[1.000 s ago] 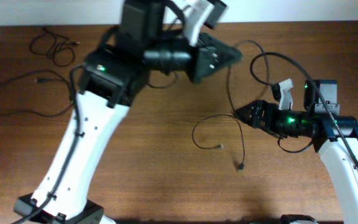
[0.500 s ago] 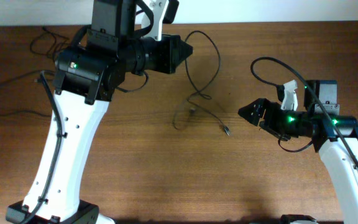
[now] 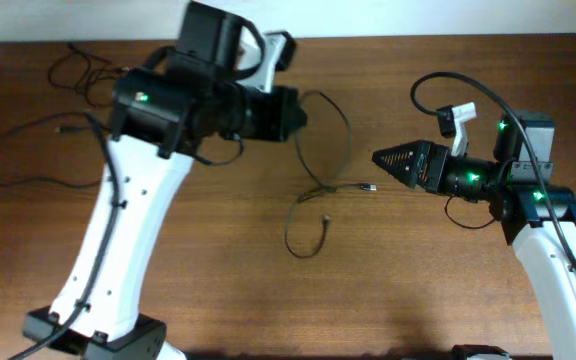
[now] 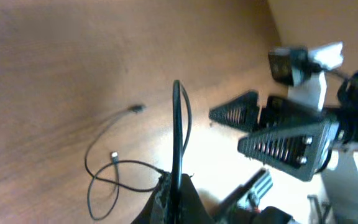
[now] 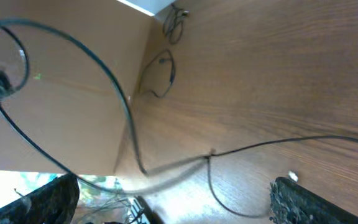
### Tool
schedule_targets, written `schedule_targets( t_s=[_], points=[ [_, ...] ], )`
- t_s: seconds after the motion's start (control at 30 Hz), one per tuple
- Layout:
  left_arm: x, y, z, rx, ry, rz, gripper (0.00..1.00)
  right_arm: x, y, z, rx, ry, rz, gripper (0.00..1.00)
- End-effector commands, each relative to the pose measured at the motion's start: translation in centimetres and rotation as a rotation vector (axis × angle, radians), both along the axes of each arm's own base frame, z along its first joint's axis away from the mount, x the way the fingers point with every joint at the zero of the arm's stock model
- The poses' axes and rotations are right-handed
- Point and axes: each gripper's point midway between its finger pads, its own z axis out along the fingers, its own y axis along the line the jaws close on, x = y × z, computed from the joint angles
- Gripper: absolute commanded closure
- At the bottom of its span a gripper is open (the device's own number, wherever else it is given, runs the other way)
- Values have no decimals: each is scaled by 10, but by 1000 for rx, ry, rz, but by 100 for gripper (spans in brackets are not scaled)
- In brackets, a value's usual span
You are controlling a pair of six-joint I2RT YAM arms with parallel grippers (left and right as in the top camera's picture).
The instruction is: Untangle cables
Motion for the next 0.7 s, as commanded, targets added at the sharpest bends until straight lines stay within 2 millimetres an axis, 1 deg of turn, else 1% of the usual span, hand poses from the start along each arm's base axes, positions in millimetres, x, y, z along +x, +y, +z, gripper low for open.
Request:
schedule_targets(
  t_s=[0.0,0.1,0.27,0.3,0.33,0.4,0.47,0.57,0.67],
  points=[
    [-18,-28,-2,-1,-4,-117,100,-4,6,7,29,-15,39,2],
    [-24,-42,-1,-7,-21,-155,100,-5,7,8,37,-16,48,2],
    [-24,-46,2,-28,-7,-138,100,-6,8,9,44,-14,55,1],
    [-26,-49,4,-45,-5,-151,100,-7,8,9,44,-12,56,2],
    [-28,-51,6,-63,0,-166,100,-7,9,9,44,-12,58,10],
    [-31,-55,10,-91,4,-188,100,-8,11,8,38,-12,62,30],
    [-34,-58,13,-114,7,-206,100,-8,15,6,28,-11,67,46],
    [-40,-63,18,-151,22,-238,100,-9,17,5,20,-11,70,60],
    [-39,-63,18,-150,22,-237,100,-9,17,5,20,-12,69,80]
  ],
)
